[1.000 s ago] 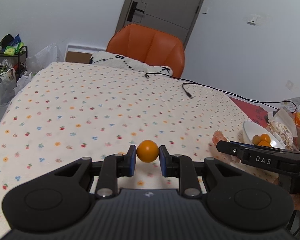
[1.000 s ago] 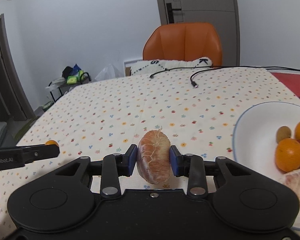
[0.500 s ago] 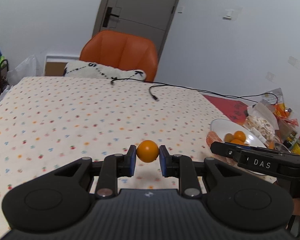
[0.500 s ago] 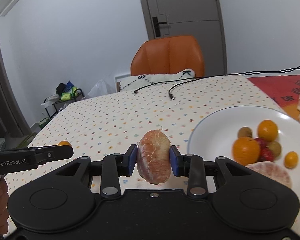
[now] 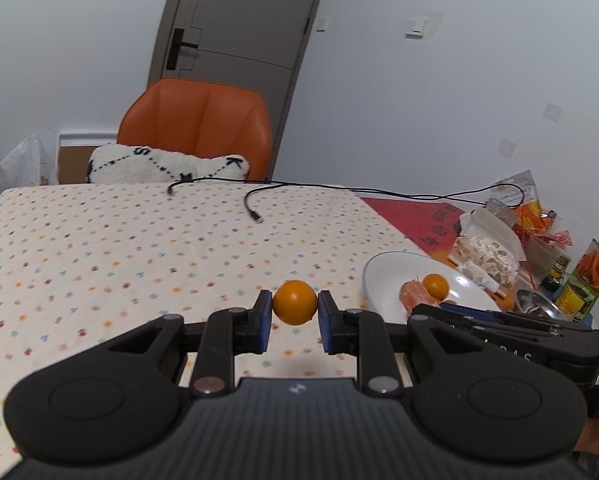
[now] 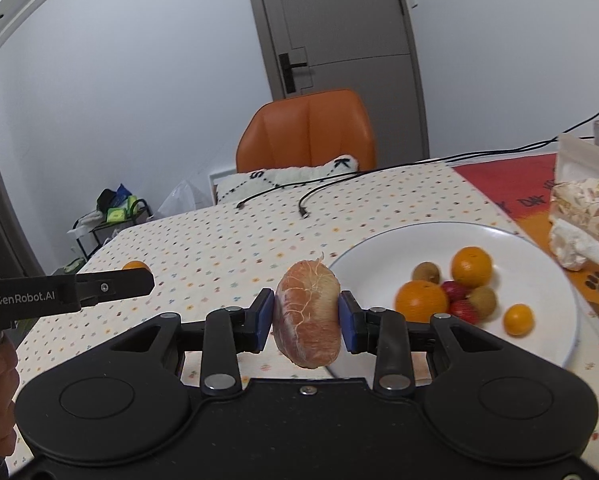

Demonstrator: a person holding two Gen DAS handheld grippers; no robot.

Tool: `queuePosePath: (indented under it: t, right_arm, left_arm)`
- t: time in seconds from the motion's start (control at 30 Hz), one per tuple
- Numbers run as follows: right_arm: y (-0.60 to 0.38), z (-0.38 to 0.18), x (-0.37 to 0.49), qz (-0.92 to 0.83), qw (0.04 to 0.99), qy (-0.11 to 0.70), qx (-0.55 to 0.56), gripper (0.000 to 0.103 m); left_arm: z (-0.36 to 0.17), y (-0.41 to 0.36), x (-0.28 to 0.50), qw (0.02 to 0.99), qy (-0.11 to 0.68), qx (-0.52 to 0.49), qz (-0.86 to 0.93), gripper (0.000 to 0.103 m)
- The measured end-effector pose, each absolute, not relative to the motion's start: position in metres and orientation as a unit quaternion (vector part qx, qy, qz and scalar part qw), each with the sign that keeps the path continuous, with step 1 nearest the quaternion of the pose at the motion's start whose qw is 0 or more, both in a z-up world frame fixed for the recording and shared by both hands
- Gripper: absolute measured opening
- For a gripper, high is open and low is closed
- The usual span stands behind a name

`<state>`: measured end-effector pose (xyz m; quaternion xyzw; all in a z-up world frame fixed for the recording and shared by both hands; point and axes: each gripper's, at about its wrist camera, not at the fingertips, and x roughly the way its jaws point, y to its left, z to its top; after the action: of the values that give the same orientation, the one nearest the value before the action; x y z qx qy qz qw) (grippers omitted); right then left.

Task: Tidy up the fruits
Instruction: 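Carry the small orange and pomelo segment onto the white plate and release both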

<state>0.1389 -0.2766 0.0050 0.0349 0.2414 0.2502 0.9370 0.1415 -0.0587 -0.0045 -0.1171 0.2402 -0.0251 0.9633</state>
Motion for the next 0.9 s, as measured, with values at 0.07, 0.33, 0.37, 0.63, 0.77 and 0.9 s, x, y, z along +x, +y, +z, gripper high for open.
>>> queuePosePath:
  t: [0.07,0.33,0.37,0.63,0.77,0.9]
  right_arm:
    - [-0.284,0.007,0.139,0.245,0.939,0.238,0.038,0.033]
    - [-0.31,0.009,0.14,0.225,0.946,0.23,0.047,0.033]
    - [-0.314,0.009,0.14,0.223,0.946,0.229,0.048,0.033]
    - [-0.341,0.011,0.144,0.196,0.953,0.225,0.059,0.033]
    - [-0.352,0.011,0.146,0.182,0.955,0.224,0.063,0.033]
    - [-0.362,0.011,0.148,0.171,0.957,0.224,0.063,0.033]
  left_arm:
    - [-0.002,-0.064,0.145,0.964,0.24,-0.114,-0.03,0.023]
    - [0.006,-0.089,0.159,0.965,0.239,-0.1,-0.046,0.023]
    - [0.007,-0.092,0.161,0.965,0.24,-0.099,-0.048,0.023]
    - [0.008,-0.111,0.178,0.963,0.244,-0.093,-0.067,0.023]
    - [0.004,-0.12,0.185,0.961,0.251,-0.092,-0.074,0.023]
    - [0.0,-0.128,0.192,0.959,0.257,-0.091,-0.081,0.023]
